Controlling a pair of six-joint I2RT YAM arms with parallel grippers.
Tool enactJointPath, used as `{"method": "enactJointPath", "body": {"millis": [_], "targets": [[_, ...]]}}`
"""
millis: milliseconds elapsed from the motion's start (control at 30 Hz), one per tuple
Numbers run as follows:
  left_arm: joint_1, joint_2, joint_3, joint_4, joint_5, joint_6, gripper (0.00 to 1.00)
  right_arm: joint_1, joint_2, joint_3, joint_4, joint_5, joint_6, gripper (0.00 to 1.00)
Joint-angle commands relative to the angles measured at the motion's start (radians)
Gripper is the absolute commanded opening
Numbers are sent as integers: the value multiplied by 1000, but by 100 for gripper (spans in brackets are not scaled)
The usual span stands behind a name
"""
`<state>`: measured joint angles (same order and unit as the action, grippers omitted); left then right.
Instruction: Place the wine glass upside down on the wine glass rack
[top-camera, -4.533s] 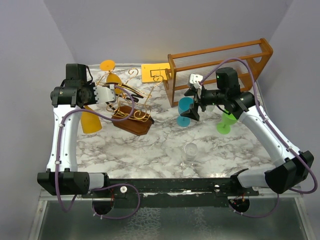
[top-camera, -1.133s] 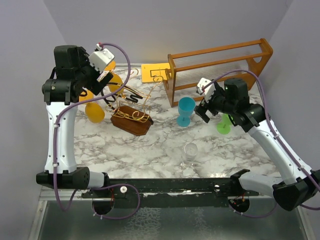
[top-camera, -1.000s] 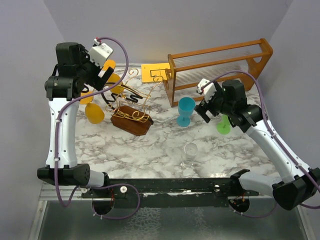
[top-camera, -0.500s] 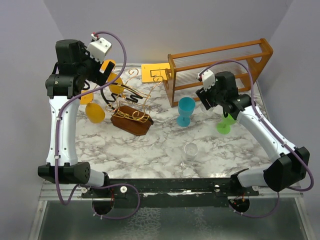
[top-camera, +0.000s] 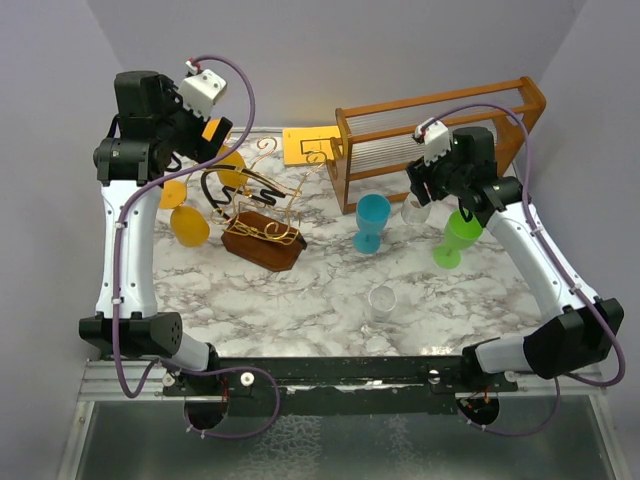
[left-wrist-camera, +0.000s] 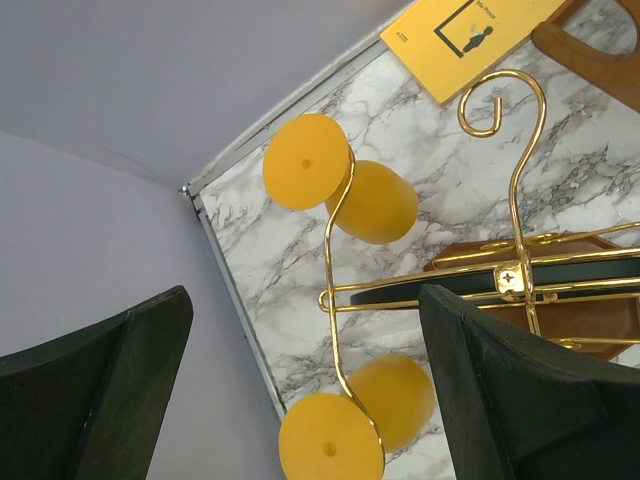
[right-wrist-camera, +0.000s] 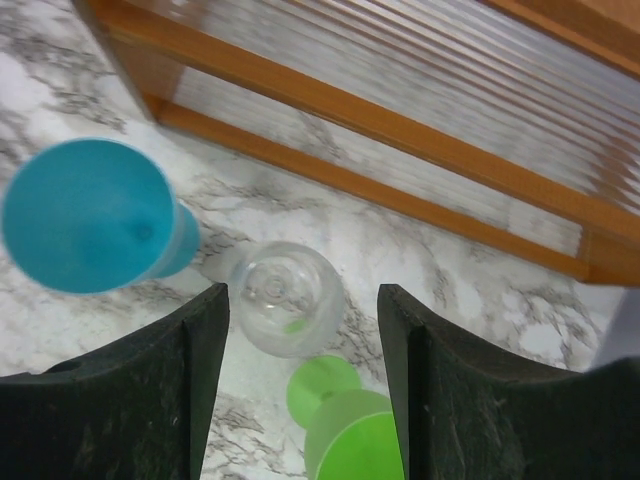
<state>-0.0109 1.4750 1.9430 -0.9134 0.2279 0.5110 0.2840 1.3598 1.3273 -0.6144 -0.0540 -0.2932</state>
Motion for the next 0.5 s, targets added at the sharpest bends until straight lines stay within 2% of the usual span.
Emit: {"method": "enactJointPath", "body": {"millis": [0,100,467], "targets": [[-2,10,31,-6,42,4,99,3,38,89,-59,-244,-15,59],[-3,10,19,-1,34,11,99,13,54,108,-60,-278,-23,57],[-3,2,-5,8,29,24,99,105,104,79,-15,-206,-52,54]]}}
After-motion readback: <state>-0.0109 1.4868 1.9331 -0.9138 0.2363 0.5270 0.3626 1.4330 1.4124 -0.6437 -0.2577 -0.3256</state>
